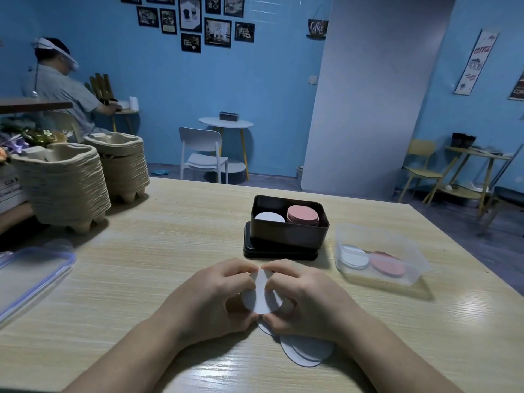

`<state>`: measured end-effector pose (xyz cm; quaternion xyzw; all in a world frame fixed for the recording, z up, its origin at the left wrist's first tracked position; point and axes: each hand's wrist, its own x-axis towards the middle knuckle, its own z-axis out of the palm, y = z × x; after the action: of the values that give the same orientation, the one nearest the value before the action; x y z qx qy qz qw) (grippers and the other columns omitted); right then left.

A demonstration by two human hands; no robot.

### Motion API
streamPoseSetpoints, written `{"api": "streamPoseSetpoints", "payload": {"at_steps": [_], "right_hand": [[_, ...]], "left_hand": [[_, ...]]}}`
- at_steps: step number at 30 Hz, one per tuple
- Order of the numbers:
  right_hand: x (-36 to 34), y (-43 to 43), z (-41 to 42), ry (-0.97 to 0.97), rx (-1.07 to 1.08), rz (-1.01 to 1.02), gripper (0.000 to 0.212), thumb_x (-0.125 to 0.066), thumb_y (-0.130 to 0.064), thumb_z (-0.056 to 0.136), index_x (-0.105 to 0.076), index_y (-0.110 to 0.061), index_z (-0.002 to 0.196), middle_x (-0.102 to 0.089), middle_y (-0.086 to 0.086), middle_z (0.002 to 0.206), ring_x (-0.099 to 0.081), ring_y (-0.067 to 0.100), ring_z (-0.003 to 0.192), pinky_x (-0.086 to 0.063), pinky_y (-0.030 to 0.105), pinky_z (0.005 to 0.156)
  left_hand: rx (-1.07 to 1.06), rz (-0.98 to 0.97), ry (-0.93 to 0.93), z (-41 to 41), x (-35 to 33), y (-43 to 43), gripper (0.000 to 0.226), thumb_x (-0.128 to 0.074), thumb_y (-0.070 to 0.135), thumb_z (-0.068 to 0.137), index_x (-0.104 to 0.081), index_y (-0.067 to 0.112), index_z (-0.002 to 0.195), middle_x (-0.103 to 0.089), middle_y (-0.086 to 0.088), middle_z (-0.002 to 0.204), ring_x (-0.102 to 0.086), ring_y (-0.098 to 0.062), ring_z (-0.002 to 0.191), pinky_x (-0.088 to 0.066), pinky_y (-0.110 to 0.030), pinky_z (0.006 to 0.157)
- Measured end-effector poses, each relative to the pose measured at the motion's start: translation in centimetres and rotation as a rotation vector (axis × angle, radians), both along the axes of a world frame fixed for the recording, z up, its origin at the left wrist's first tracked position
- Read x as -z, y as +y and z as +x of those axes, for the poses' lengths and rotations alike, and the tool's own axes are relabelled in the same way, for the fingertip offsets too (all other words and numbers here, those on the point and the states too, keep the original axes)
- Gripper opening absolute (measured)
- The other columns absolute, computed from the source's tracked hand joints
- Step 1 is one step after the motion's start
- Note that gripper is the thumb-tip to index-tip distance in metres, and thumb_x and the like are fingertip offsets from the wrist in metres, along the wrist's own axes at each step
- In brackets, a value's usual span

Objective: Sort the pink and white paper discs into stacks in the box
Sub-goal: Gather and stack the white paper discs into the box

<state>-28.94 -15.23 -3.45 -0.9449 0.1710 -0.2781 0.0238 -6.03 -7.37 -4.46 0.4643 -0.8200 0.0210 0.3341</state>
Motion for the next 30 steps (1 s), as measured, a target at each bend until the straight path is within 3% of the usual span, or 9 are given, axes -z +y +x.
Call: {"api": "streamPoseSetpoints", "payload": {"at_steps": [4,8,15,21,30], "right_hand": [[-0.3,-0.3,0.1,-0.005,-0.001,-0.132,0.042,-0.076,-0.054,0.08,-0.063,-0.015,0.091,-0.066,0.0,0.122,-0.066,0.022,0.087,-0.055,0.031,0.061],[-0.7,-1.1,-0.4,-0.024,0.023,-0.155,0.04,-0.076,-0.053,0.078,-0.064,-0.017,0.092,-0.068,0.001,0.119,-0.067,0.021,0.095,-0.058,0.029,0.066],[-4.3,-5.1,-1.2,-0.134,0.035,-0.027,0.033,-0.079,-0.039,0.074,-0.061,-0.019,0.094,-0.067,0.004,0.111,-0.065,0.028,0.104,-0.056,0.039,0.077],[-8.0,-9.4,0.7,-0.179,0.119,0.128,0.033,-0.076,-0.045,0.072,-0.063,-0.024,0.095,-0.063,-0.005,0.091,-0.058,0.019,0.084,-0.051,0.042,0.075],[-8.8,-14.4,4.3,0.087,0.263,0.306,0.025,-0.082,-0.043,0.075,-0.064,-0.029,0.085,-0.058,-0.009,0.074,-0.052,0.012,0.068,-0.046,0.033,0.065]], "left_hand": [[-0.004,-0.012,-0.001,0.0,0.1,0.0,0.029,-0.081,0.041,0.08,-0.064,0.026,0.099,-0.065,0.009,0.132,-0.067,-0.012,0.109,-0.061,-0.031,0.076],[-0.049,-0.007,0.042,0.5,0.2,0.0,0.038,-0.076,0.048,0.083,-0.063,0.026,0.112,-0.063,0.007,0.137,-0.066,-0.012,0.118,-0.062,-0.034,0.083],[-0.15,0.032,0.001,0.9,0.4,-0.2,0.026,-0.062,0.05,0.094,-0.06,0.03,0.111,-0.067,0.015,0.118,-0.066,-0.008,0.101,-0.059,-0.033,0.076],[-0.179,0.097,-0.039,0.6,0.2,-0.3,0.033,-0.052,0.055,0.098,-0.06,0.034,0.122,-0.067,0.017,0.114,-0.063,-0.007,0.101,-0.053,-0.029,0.083],[-0.14,0.177,-0.012,0.8,-0.1,-0.3,0.034,-0.053,0.054,0.099,-0.061,0.035,0.127,-0.063,0.022,0.123,-0.058,0.001,0.113,-0.051,-0.029,0.094]]}}
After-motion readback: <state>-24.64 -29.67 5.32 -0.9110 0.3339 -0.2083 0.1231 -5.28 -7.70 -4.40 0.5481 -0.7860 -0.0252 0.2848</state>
